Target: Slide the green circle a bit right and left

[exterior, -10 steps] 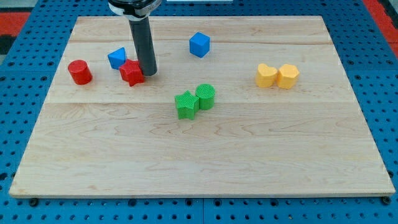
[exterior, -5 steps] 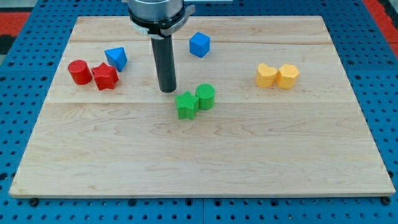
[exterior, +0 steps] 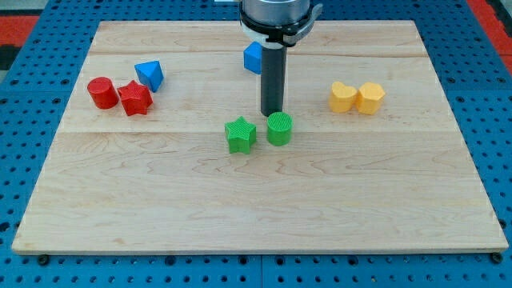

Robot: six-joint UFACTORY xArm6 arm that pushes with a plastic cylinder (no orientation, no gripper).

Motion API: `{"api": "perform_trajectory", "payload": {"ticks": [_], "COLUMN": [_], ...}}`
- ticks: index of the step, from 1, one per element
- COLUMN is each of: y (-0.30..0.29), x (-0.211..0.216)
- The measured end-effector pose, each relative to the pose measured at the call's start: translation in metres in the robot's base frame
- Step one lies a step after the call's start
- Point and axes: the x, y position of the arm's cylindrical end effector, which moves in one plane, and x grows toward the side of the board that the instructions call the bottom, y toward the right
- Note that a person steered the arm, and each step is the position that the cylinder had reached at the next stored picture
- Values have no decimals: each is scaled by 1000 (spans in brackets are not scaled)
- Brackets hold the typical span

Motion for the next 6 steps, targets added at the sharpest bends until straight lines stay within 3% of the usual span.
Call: {"api": "perform_trajectory", "payload": {"ticks": [6], "y": [64], "x": [27]}}
